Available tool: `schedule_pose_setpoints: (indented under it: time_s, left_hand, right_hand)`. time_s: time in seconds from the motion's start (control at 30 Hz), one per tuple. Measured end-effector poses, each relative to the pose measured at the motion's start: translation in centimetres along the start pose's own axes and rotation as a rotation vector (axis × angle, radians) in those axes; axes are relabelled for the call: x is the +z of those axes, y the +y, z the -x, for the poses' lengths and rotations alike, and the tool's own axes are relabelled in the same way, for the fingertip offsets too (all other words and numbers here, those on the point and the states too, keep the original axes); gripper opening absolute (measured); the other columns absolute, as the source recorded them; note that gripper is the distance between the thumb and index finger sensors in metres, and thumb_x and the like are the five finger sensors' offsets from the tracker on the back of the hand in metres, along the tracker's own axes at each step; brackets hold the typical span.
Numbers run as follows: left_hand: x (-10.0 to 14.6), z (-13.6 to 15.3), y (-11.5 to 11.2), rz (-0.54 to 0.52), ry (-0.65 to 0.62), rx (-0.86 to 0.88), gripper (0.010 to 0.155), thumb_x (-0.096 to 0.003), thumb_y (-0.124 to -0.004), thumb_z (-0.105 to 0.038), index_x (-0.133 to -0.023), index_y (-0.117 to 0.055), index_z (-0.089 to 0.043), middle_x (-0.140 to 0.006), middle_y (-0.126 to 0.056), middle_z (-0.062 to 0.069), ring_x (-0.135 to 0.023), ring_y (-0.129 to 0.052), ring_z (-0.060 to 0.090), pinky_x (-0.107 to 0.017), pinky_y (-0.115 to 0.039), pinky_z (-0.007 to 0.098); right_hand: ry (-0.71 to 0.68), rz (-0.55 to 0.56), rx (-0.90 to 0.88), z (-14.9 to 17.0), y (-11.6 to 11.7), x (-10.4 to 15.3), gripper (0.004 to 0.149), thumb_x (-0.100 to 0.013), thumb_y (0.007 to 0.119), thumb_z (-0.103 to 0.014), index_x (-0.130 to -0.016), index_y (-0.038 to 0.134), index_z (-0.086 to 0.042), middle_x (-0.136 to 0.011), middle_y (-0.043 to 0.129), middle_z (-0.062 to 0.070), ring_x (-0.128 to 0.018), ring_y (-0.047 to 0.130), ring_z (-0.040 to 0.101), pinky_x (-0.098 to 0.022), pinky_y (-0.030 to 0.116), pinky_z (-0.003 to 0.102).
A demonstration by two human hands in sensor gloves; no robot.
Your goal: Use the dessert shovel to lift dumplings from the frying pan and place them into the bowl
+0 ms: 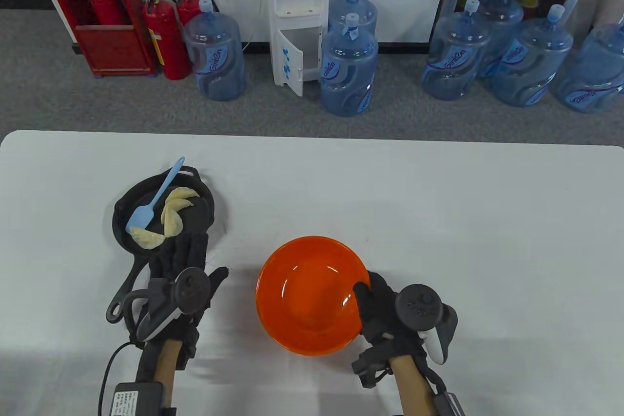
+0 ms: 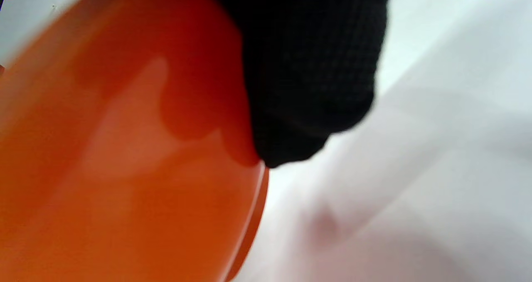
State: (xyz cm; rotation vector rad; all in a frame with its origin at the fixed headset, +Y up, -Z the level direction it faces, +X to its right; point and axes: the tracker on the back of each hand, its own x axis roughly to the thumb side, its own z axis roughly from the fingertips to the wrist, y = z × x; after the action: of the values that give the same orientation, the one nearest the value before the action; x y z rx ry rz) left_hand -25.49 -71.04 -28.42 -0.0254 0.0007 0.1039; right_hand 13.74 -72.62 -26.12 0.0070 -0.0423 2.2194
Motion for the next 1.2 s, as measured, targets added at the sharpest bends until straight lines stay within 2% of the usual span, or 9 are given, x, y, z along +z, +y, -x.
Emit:
schedule_pose_setpoints:
  time_s: [0.17,0.4,0.87,1.03,1.2]
  left_hand:
    - [0.4,0.8,-0.5,-0.025,0.009,-0.068,0.078,-0.0591,-0.047,-0.064,-0.123,-0.028,-0.025,-0.128,-0.026,0.015,-0.117,-0.028,0.048,-0.081,-0.036,0.063]
    - [0.8,1.4,-0.3,-0.041,0.018,-0.043,0.077,-0.0587,-0.045,-0.064,-0.123,-0.028,-0.025,-0.128,-0.026,0.015,-0.117,-0.027,0.048,-0.080,-0.034,0.064]
    - [0.4,1.3,-0.9,-0.005,0.033,-0.087,0.078,-0.0587,-0.045,-0.064,-0.123,-0.027,-0.025,-0.128,-0.026,0.015,-0.118,-0.026,0.048,-0.080,-0.034,0.064]
    - [0.3,1.3,-0.7,-0.015,0.030,-0.082,0.078,-0.0587,-0.045,-0.064,-0.123,-0.027,-0.024,-0.128,-0.026,0.015,-0.118,-0.026,0.048,-0.081,-0.033,0.064]
    - [0.3,1.3,-0.6,-0.008,0.030,-0.091,0.078,-0.0588,-0.045,-0.064,-0.123,-0.027,-0.025,-0.128,-0.026,0.015,-0.118,-0.026,0.048,-0.081,-0.033,0.064]
  right_hand:
    - [0.035,0.020,0.002,0.2,-0.7,-0.1,0.052,-0.066,0.069,-0.033,-0.104,0.070,0.004,-0.083,0.091,0.025,-0.041,0.110,0.025,-0.025,0.099,0.022]
    - [0.122,0.055,-0.019,0.6,-2.7,-1.4,0.052,-0.066,0.069,-0.032,-0.103,0.070,0.006,-0.082,0.091,0.027,-0.037,0.108,0.026,-0.021,0.097,0.021]
    - [0.299,0.221,-0.018,2.3,-11.0,-8.2,0.053,-0.067,0.067,-0.032,-0.106,0.067,0.005,-0.085,0.089,0.027,-0.041,0.108,0.027,-0.025,0.098,0.021]
    - [0.426,0.299,-0.022,4.7,-12.6,-10.3,0.054,-0.068,0.065,-0.032,-0.107,0.064,0.005,-0.088,0.087,0.027,-0.044,0.109,0.025,-0.028,0.101,0.019]
    - [0.534,0.360,-0.059,8.3,-13.0,-11.7,0.054,-0.068,0.064,-0.033,-0.108,0.063,0.003,-0.089,0.084,0.026,-0.047,0.109,0.024,-0.029,0.101,0.019]
